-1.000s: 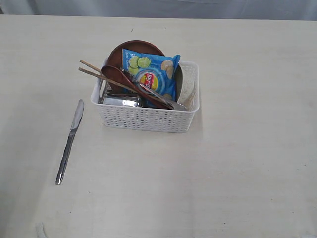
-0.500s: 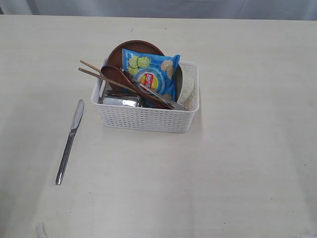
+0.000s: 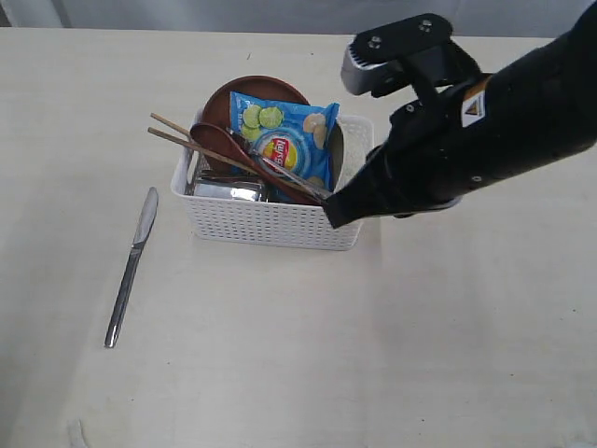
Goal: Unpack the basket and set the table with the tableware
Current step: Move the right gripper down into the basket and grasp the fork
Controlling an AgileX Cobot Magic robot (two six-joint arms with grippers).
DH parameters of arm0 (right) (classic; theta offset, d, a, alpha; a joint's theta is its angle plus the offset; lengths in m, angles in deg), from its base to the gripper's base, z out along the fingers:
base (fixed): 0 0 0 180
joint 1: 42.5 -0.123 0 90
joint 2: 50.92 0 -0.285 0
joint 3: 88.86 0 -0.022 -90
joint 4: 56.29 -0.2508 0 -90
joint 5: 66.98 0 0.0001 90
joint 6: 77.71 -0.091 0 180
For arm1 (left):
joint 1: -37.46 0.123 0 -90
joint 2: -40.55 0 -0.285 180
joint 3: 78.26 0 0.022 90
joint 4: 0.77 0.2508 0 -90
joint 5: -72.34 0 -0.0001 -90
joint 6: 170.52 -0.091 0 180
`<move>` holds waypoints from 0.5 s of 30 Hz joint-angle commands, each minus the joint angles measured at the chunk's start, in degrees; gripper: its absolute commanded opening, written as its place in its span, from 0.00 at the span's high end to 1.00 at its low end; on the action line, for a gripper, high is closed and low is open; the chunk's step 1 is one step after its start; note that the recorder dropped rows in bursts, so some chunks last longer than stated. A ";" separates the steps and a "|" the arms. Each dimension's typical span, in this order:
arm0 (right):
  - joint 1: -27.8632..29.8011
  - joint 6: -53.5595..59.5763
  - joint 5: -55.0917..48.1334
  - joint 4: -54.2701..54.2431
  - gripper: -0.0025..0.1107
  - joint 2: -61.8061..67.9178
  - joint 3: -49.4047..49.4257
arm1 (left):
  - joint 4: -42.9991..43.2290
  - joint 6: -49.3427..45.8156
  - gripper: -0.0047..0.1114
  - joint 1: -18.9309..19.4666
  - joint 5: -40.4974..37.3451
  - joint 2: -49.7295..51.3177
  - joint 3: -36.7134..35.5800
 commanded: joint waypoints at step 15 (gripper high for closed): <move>-6.47 -2.21 -21.96 14.09 0.69 27.27 -37.52 | -0.90 0.14 0.96 -0.39 0.75 -0.34 -0.33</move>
